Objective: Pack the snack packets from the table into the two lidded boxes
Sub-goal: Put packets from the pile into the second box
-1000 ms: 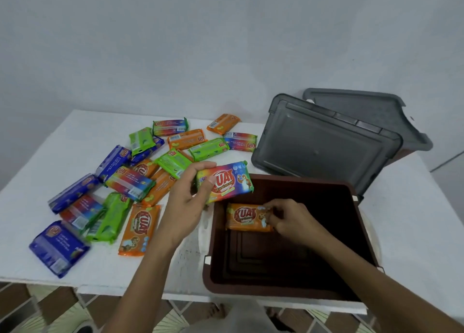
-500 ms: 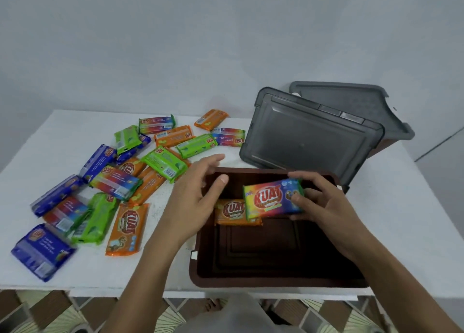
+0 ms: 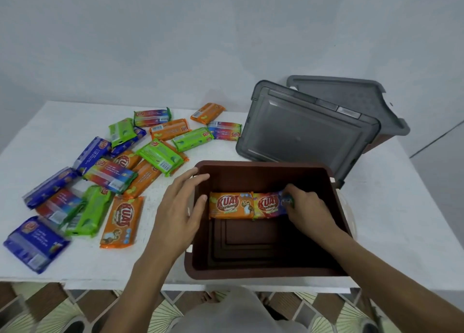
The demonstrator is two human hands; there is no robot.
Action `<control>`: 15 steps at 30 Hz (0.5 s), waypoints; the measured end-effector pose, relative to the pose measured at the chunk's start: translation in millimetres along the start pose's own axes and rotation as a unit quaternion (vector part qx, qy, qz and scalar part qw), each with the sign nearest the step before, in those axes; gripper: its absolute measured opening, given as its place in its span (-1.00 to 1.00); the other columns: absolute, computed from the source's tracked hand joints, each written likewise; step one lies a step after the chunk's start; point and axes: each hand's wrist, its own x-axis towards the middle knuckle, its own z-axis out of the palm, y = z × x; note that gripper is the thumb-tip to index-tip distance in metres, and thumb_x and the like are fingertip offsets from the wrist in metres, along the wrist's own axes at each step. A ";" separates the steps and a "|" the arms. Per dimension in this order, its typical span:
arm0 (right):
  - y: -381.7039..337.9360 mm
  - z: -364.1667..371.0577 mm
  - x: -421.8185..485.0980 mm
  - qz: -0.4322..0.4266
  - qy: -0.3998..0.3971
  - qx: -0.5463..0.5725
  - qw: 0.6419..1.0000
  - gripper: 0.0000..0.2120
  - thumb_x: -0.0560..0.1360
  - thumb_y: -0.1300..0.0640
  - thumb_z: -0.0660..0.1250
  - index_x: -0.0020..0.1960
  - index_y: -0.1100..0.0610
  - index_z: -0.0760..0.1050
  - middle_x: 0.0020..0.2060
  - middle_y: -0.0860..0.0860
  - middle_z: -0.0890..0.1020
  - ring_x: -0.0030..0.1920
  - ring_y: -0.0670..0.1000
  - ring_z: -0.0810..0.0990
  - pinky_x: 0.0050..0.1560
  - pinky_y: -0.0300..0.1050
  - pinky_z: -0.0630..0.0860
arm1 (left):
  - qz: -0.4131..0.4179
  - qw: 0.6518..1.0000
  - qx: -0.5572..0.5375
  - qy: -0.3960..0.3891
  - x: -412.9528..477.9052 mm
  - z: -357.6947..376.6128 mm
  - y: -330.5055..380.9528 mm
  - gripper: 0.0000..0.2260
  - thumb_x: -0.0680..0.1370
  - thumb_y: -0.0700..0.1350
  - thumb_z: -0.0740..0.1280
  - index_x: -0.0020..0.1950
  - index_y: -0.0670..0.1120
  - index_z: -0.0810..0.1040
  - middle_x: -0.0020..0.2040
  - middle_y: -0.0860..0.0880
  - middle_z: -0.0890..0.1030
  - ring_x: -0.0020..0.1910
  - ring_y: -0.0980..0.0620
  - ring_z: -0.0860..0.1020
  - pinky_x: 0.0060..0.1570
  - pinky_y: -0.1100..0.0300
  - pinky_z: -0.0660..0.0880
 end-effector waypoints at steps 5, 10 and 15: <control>-6.9 -0.9 -2.7 -0.027 -0.010 -0.078 0.997 -0.76 0.62 0.10 0.17 0.26 0.09 0.44 0.00 0.15 0.65 -0.07 0.19 0.65 -0.24 -0.08 0.49 | 0.004 1.000 -0.006 0.005 -0.7 -0.5 -0.2 -0.69 0.60 -0.12 0.31 0.35 0.06 0.48 0.44 0.13 0.38 0.42 0.23 0.31 0.30 0.46 0.20; -36.6 -15.8 -9.8 -0.078 0.059 -0.143 0.985 -0.78 0.59 -0.05 0.20 0.14 0.02 0.50 -0.14 0.00 0.64 -0.14 0.06 0.63 -0.33 -0.14 0.39 | 0.008 0.998 -0.066 -0.017 -5.8 -8.6 -8.8 -0.69 0.62 -0.06 0.28 0.37 0.09 0.46 0.45 0.14 0.38 0.44 0.26 0.29 0.32 0.39 0.28; -115.1 -39.4 2.0 -0.205 0.149 0.002 0.967 -0.79 0.57 0.00 0.27 0.13 0.04 0.56 -0.18 -0.02 0.67 -0.22 0.00 0.63 -0.29 -0.07 0.56 | -0.070 0.996 -0.005 0.057 -23.1 -30.9 -46.8 -0.75 0.61 -0.05 0.28 0.29 0.05 0.52 0.30 0.08 0.50 0.31 0.10 0.44 0.21 0.11 0.42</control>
